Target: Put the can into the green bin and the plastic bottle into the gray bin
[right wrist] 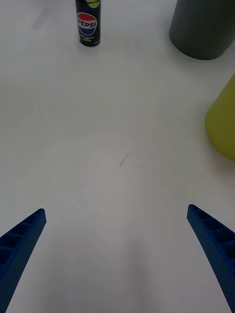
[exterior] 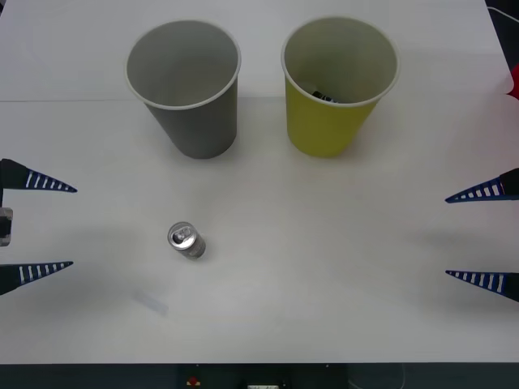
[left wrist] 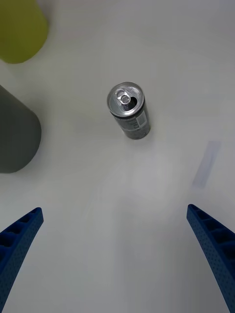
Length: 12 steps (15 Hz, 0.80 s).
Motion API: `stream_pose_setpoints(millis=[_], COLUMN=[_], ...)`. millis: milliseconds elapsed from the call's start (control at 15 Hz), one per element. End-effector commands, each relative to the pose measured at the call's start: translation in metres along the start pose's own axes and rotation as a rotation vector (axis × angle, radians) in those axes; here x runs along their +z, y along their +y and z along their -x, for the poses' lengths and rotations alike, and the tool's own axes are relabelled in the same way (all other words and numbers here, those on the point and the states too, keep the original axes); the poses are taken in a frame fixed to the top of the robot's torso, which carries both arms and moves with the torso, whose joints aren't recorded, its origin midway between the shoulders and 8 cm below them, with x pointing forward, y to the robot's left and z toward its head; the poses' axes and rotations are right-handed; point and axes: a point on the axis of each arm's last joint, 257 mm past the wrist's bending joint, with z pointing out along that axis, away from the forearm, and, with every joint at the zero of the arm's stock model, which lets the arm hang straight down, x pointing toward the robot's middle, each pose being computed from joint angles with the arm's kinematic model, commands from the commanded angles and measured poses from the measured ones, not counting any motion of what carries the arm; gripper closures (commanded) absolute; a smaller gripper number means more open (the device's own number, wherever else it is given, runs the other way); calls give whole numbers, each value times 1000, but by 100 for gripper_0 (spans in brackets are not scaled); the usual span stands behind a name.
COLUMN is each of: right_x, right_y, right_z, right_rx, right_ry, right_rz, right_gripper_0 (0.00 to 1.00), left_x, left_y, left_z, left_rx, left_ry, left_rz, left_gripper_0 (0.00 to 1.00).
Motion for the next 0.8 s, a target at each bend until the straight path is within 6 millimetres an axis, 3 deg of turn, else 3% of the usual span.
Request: stream_pose_setpoints(millis=[67, 800], right_x=[0, 0], right_y=[0, 0], right_z=[0, 0], right_rx=[0, 0], right_ry=[0, 0], right_rz=[0, 0], right_gripper_0=[0, 0], left_x=[1, 45], left_y=[-4, -20], left_z=[-12, -22], left_rx=[-62, -274], left_ry=[-5, -231], left_rz=[0, 5], left_gripper_0=[0, 0])
